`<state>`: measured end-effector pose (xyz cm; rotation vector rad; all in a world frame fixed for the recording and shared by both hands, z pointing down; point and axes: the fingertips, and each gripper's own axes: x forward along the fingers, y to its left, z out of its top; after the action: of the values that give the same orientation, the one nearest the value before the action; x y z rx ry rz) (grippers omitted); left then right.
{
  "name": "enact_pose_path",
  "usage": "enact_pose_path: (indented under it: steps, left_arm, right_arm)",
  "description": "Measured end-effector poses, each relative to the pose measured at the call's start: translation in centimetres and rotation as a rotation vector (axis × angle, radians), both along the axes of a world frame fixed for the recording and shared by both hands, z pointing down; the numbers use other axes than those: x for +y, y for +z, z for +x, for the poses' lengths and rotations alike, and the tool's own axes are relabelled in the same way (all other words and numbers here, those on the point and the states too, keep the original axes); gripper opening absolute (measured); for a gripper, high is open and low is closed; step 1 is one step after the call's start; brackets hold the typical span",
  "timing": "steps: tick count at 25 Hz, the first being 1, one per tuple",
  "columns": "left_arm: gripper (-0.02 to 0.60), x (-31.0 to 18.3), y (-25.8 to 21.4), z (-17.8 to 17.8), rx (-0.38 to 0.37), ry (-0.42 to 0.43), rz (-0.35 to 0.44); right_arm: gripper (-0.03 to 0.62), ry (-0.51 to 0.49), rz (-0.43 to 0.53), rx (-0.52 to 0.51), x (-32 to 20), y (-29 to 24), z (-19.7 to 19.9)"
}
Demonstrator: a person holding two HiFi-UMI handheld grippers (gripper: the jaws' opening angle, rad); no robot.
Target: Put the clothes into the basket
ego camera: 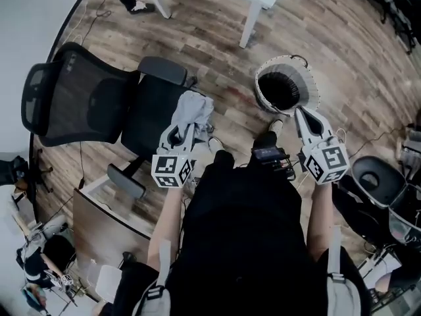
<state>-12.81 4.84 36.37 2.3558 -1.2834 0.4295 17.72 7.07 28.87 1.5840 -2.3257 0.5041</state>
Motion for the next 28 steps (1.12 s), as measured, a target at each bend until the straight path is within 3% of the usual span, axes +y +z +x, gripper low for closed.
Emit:
enact_pose_path:
  steps: [15, 22, 28]
  left_arm:
    - [0.094, -6.4, -2.7, 21.4, -0.010, -0.061, -0.003]
    - [0.094, -6.8, -1.4, 29.8, -0.050, -0.023, -0.036]
    - [0.094, -7.0, -0.1, 35.7, -0.081, 0.122, -0.058]
  right_arm:
    - [0.017, 0.053, -0.047, -0.046, -3.6, 1.5, 22.5]
    - [0.017, 0.013, -0.084, -0.076, -3.9, 3.8, 27.9]
    - [0.017, 0.075, -0.138, -0.173, -3.4, 6.1, 30.2]
